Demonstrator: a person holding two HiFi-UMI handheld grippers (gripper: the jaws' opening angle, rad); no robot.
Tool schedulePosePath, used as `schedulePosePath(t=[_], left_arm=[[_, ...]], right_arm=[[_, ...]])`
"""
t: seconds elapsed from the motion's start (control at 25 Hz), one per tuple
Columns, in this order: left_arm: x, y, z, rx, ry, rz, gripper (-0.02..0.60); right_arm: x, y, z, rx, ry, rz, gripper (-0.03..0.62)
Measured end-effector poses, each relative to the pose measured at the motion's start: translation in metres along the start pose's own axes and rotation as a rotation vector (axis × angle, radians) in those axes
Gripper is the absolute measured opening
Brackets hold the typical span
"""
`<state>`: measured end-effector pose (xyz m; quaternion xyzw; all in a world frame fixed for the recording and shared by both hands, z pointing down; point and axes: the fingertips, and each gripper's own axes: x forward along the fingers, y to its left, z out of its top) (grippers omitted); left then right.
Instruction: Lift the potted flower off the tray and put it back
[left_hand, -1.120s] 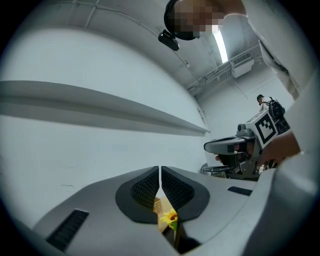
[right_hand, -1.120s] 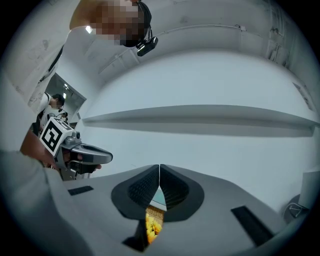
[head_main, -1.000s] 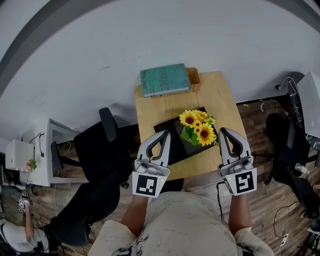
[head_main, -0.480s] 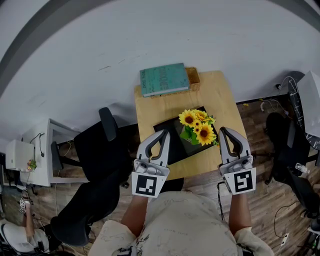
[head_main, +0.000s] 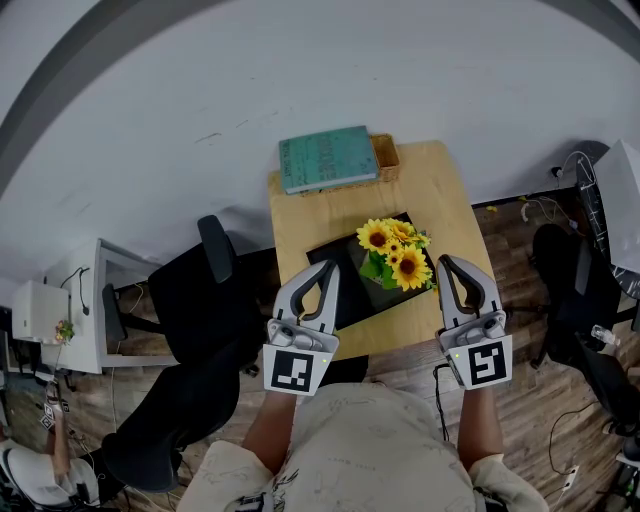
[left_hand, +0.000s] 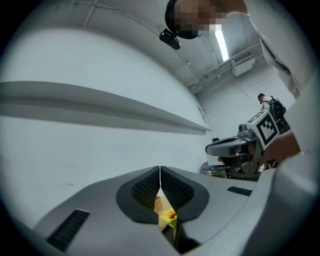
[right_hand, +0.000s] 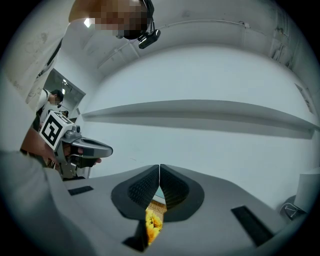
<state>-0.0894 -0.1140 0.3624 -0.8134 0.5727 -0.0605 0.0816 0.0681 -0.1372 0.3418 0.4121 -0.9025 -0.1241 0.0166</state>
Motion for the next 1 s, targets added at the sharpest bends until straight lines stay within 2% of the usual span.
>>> schedulePosePath(t=[1.0], left_arm=[[-0.0029, 0.004, -0.0035, -0.017, 0.001, 0.018, 0.009]], right_arm=[[-0.0007, 0.001, 0.0008, -0.013, 0.004, 0.007, 0.018]])
